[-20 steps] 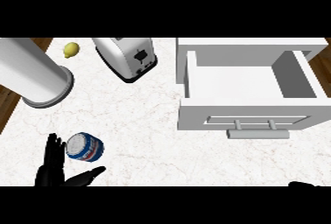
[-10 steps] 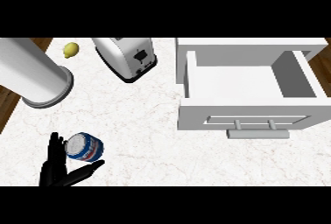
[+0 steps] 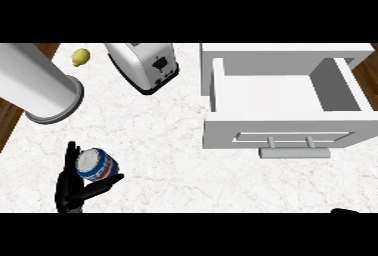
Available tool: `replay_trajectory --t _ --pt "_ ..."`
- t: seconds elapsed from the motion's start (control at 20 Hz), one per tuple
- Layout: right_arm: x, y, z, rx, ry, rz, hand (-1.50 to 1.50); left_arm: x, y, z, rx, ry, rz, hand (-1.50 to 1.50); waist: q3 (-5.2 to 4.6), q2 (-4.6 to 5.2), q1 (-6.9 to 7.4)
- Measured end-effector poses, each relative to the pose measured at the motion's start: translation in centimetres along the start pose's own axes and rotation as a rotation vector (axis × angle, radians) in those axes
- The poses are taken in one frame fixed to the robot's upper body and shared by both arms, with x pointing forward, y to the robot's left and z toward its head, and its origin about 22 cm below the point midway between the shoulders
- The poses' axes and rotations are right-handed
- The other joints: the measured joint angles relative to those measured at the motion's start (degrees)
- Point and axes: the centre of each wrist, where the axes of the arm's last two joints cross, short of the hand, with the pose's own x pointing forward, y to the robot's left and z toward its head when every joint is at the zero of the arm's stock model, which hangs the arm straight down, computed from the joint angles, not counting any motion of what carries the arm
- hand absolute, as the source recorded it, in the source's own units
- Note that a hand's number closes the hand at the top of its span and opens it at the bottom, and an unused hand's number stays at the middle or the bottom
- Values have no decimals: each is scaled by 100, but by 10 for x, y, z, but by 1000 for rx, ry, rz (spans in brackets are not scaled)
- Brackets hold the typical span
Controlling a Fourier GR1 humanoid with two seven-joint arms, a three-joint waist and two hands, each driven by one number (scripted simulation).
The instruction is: Pick up the can, place it into the drawer and close the drawer
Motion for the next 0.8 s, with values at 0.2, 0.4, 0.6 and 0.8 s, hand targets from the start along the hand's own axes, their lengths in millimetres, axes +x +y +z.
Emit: replay_trajectory --t 0.2,0.4,0.6,0.8 --pt "2 -6 0 3 -8 -1 -150 5 -2 -10 -71 -5 9 -150 1 -1 -2" --pt "9 -2 -2 -7 -10 -8 -150 3 -13 -20 -124 -10 46 150 3 -1 -8" --pt "10 0 -7 -12 -20 -5 -150 7 -22 -24 -172 -30 81 150 4 -3 3" --pt "14 0 -8 -17 -22 10 -150 10 -28 -31 -199 -46 107 150 1 -1 0"
